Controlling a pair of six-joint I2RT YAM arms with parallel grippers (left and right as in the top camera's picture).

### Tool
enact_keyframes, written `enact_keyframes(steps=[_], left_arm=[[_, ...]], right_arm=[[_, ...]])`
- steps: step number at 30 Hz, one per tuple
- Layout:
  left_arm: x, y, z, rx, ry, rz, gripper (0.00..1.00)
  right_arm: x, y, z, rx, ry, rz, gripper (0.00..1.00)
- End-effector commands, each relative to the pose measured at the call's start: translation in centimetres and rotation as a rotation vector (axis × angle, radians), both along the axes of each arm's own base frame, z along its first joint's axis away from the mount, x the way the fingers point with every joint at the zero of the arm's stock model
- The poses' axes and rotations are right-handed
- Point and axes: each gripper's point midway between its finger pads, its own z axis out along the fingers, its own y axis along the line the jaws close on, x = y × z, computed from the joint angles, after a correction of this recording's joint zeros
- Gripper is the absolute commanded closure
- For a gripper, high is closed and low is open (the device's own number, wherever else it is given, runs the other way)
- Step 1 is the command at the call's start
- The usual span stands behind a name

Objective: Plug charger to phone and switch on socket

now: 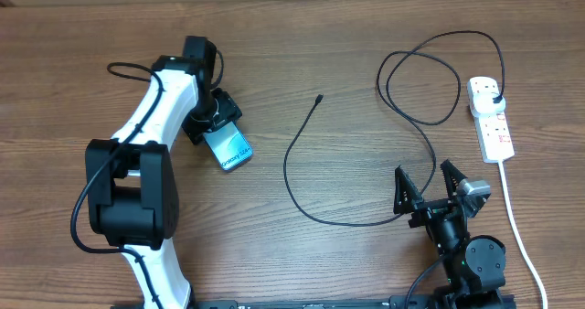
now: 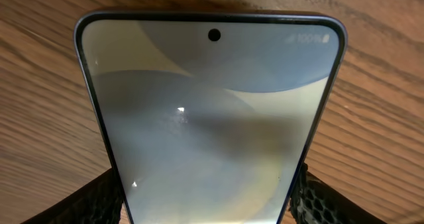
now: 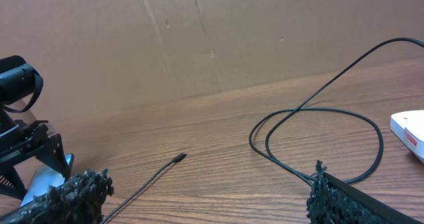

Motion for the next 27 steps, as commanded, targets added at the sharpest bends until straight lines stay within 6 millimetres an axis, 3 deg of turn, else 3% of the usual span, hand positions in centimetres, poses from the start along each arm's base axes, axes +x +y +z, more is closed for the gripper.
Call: enact_keyframes(steps=[1, 16, 21, 27], left_arm=[[-0.8, 1.1, -1.0, 0.116, 0.016, -0.038, 0.25], [-4.5, 1.2, -4.9, 0.134, 0.102, -0.058, 0.22], [-4.8, 1.2, -5.0, 0.134, 0.111, -0.059, 0.1], [-5.1, 1.3, -5.0, 0.136, 0.123, -0.06, 0.02]], right_arm=[[0.0, 0.1, -0.1, -0.001, -0.007, 0.0, 0.0], [0.0, 0.1, -0.1, -0.001, -0.007, 0.0, 0.0], [0.0, 0.1, -0.1, 0.0, -0.007, 0.0, 0.0], [0.0, 0.1, -0.1, 0.0, -0.007, 0.0, 0.0]])
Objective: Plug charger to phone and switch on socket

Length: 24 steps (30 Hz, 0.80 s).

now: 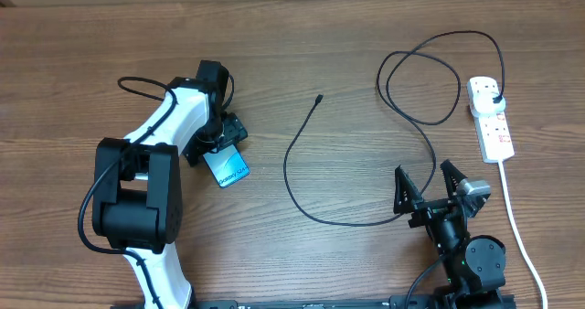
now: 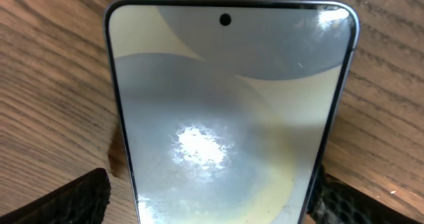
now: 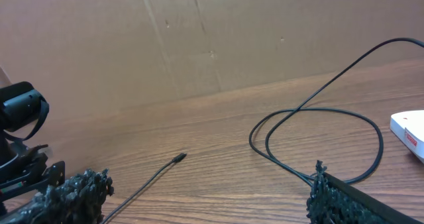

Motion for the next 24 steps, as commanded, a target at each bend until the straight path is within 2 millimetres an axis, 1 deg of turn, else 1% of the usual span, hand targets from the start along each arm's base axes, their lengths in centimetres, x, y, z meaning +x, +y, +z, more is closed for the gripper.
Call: enact_keyframes(steps=[1, 5, 10, 12, 16, 18, 20, 24], left_arm=[[-1.5, 0.5, -1.2, 0.033, 0.057, -0.025, 0.02], [-2.0, 0.6, -1.4, 0.036, 0.072, -0.025, 0.01], [-2.8, 0.7, -2.2, 0.038, 0.088, -0.025, 0.0], [-3.1, 0.8, -2.5, 0.038, 0.091, -0.025, 0.02], [-2.7, 0.7, -2.6, 0.036, 0.077, -0.025, 0.09], [-2.7, 0.7, -2.6, 0.035, 0.073, -0.025, 0.14], [-2.6, 0.7, -2.6, 0.035, 0.072, -0.025, 0.21], [-2.6, 0.7, -2.6, 0.034, 0.07, -0.025, 0.23]], right_arm=[[0.0, 0.1, -0.1, -0.001, -0.007, 0.0, 0.0], [0.0, 0.1, -0.1, -0.001, -0.007, 0.0, 0.0], [0.0, 0.1, -0.1, -0.001, -0.007, 0.0, 0.0], [0.0, 0.1, -0.1, -0.001, -0.006, 0.0, 0.0], [0.0, 0.1, -0.1, -0.001, -0.006, 0.0, 0.0], [0.0, 0.1, -0.1, -0.001, -0.007, 0.0, 0.0], [0.0, 0.1, -0.1, -0.001, -0.006, 0.0, 0.0], [0.0, 0.1, -0.1, -0.001, -0.007, 0.0, 0.0]])
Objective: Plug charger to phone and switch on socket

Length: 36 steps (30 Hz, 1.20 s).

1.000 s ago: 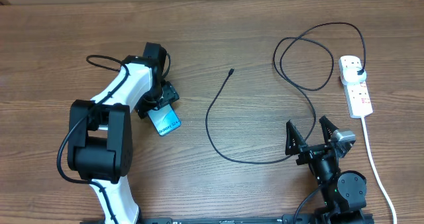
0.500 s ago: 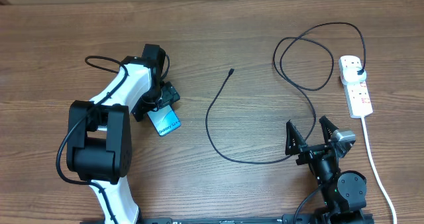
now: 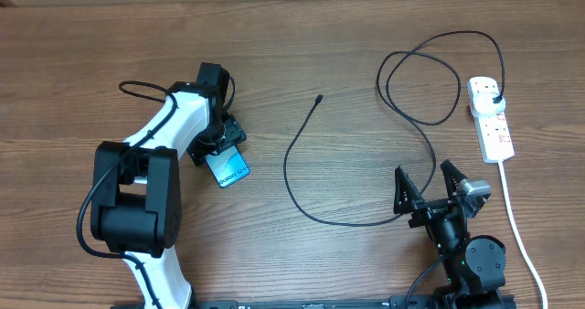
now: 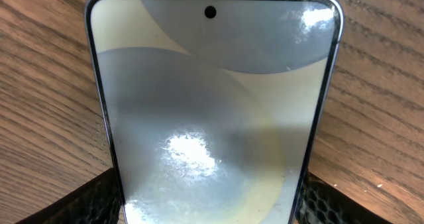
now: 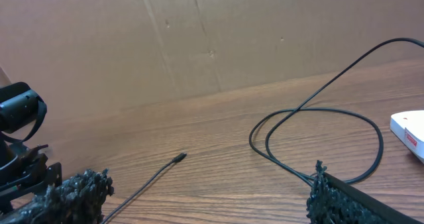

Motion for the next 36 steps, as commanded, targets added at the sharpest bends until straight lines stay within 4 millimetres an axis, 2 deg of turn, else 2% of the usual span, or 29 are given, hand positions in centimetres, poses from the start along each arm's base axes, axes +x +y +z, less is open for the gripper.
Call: enact_keyframes(steps=[1, 12, 19, 26, 36], left_arm=[[-2.4, 1.0, -2.4, 0.057, 0.093, -0.024, 0.25], [-1.6, 0.1, -2.0, 0.006, 0.07, -0.022, 0.29], [-0.5, -1.3, -1.1, -0.075, 0.049, -0.039, 0.31], [0.7, -1.8, 0.8, -0.097, 0.035, -0.043, 0.31], [2.8, -5.7, 4.1, -0.31, -0.008, -0.054, 0.33]], right_arm=[[0.0, 0.1, -0.1, 0.0, -0.007, 0.0, 0.0], [0.0, 0.1, -0.1, 0.0, -0.007, 0.0, 0.0], [0.0, 0.1, -0.1, 0.0, -0.007, 0.0, 0.0], [0.0, 0.1, -0.1, 0.0, -0.007, 0.0, 0.0], [0.0, 0.1, -0.1, 0.0, -0.007, 0.0, 0.0]])
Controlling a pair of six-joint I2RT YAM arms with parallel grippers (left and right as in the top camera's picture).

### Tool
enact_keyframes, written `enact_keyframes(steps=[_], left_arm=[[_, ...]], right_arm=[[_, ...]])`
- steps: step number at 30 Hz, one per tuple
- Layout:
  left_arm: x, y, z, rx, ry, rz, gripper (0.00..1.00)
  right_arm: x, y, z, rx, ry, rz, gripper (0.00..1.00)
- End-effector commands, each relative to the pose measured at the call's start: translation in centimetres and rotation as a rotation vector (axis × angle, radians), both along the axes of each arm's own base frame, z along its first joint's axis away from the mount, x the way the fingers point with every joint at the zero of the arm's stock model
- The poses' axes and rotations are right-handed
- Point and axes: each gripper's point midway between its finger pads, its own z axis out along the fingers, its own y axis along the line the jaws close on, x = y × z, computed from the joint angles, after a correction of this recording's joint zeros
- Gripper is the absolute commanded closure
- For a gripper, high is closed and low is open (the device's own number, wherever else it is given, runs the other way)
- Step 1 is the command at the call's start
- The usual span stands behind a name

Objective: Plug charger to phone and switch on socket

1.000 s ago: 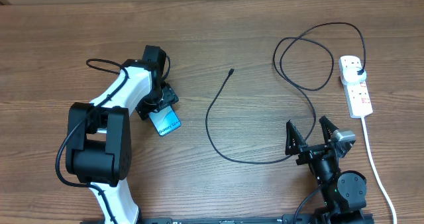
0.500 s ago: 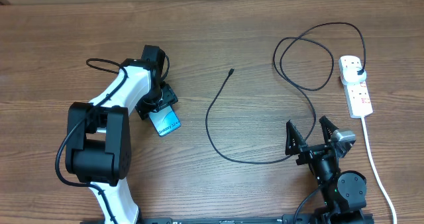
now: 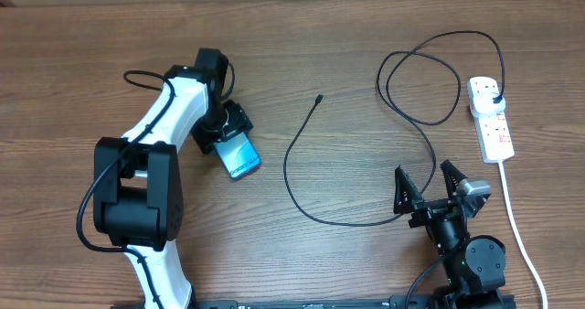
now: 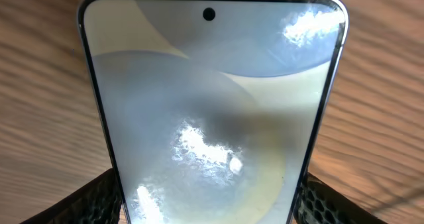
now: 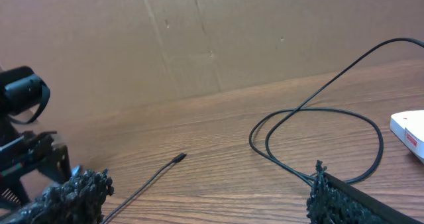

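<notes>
The phone (image 3: 241, 156) faces screen up, left of the table's centre, and fills the left wrist view (image 4: 212, 111). My left gripper (image 3: 230, 139) is shut on it, and both black fingers press its long edges (image 4: 99, 197). The charger cable (image 3: 291, 176) lies curved on the wood. Its free plug tip (image 3: 318, 99) points away from the phone and also shows in the right wrist view (image 5: 179, 158). The white socket strip (image 3: 491, 119) lies at the far right with the charger plugged in. My right gripper (image 3: 428, 188) rests open near the front edge, holding nothing.
The cable makes loops (image 3: 420, 80) between its middle and the strip. A white lead (image 3: 516, 222) runs from the strip toward the front edge, past the right arm. A brown cardboard wall (image 5: 199, 38) backs the table.
My left gripper, still shut on the phone, has moved right and slightly back, bringing the phone closer to the cable. The wood under it looks blurred. The right arm has not moved.
At first my left gripper was shut on the phone at the left. Then its fingers stood apart from the phone's edges, with the phone a little nearer the front. Then it was shut on the phone again, and now holds it further right. The right gripper stayed open throughout.
</notes>
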Motion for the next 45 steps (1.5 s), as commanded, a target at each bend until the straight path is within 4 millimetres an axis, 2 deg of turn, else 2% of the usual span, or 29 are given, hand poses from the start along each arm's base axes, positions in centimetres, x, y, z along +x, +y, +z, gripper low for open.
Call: enact_keyframes(steps=[1, 10, 14, 16, 22, 25, 39, 45], left_arm=[[1.0, -2.7, 1.7, -0.156, -0.021, -0.023, 0.32], [0.6, -5.9, 3.5, -0.397, 0.01, -0.023, 0.32], [0.5, -6.7, 4.8, -0.528, 0.031, -0.001, 0.32], [0.8, -6.4, 5.4, -0.589, 0.032, 0.028, 0.32], [1.6, -4.1, 5.5, -0.597, 0.075, 0.206, 0.33], [1.7, -3.7, 5.5, -0.601, 0.095, 0.268, 0.33], [1.7, -4.1, 6.1, -0.644, 0.218, 0.499, 0.34], [1.7, -4.1, 6.1, -0.642, 0.239, 0.538, 0.35]], right_arm=[[0.0, 0.1, -0.1, -0.001, -0.006, 0.0, 0.0], [0.0, 0.1, -0.1, 0.0, -0.006, 0.0, 0.0], [0.0, 0.1, -0.1, 0.0, -0.007, 0.0, 0.0], [0.0, 0.1, -0.1, -0.001, -0.006, 0.0, 0.0], [0.0, 0.1, -0.1, 0.0, -0.007, 0.0, 0.0], [0.0, 0.1, -0.1, 0.0, -0.006, 0.0, 0.0], [0.0, 0.1, -0.1, -0.001, -0.006, 0.0, 0.0], [0.0, 0.1, -0.1, 0.0, -0.006, 0.0, 0.0]])
